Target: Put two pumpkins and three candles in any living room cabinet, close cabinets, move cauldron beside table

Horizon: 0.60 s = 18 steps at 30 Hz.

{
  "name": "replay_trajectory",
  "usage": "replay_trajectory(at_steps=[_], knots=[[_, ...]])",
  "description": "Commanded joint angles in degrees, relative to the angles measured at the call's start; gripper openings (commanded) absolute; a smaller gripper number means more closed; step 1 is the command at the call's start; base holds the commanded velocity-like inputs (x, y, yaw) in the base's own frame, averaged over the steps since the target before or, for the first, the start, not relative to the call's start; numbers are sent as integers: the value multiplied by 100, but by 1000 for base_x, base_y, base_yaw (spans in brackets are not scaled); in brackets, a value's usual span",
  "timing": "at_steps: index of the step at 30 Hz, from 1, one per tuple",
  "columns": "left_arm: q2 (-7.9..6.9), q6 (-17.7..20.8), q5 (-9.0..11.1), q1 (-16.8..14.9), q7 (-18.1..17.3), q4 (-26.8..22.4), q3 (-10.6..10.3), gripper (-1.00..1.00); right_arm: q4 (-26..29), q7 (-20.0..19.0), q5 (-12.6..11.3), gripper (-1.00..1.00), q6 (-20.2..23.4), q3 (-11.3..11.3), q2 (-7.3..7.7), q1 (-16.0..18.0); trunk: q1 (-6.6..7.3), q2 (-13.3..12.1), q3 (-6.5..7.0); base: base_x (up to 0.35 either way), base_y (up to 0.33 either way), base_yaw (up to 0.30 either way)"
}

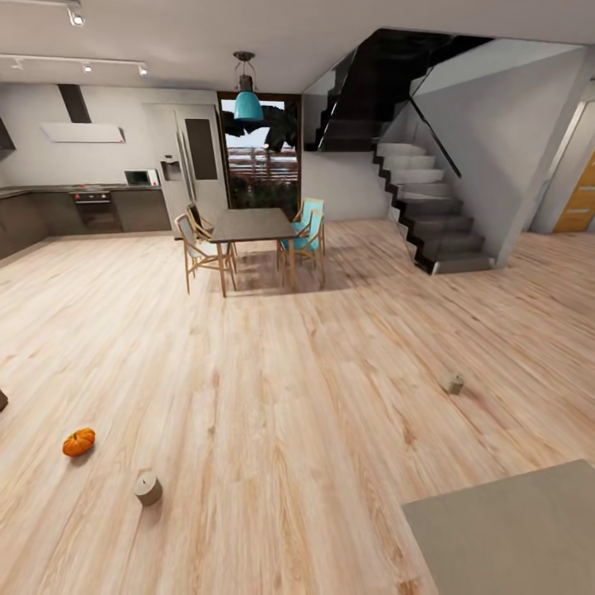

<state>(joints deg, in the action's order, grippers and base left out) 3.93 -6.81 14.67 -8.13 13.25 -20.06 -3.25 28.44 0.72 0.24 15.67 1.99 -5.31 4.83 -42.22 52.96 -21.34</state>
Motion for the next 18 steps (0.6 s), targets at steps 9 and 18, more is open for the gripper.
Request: replay_trajectory(at_steps=[9,18], knots=[[-2,-22,53,-3,28,2,-35,100,12,7,10,100,32,20,-5,1,-4,4,-6,319,70,51],[-4,-28,53,-4,28,2,-35,100,12,7,11,100,32,20,-5,1,-4,4,-6,320,42,25]])
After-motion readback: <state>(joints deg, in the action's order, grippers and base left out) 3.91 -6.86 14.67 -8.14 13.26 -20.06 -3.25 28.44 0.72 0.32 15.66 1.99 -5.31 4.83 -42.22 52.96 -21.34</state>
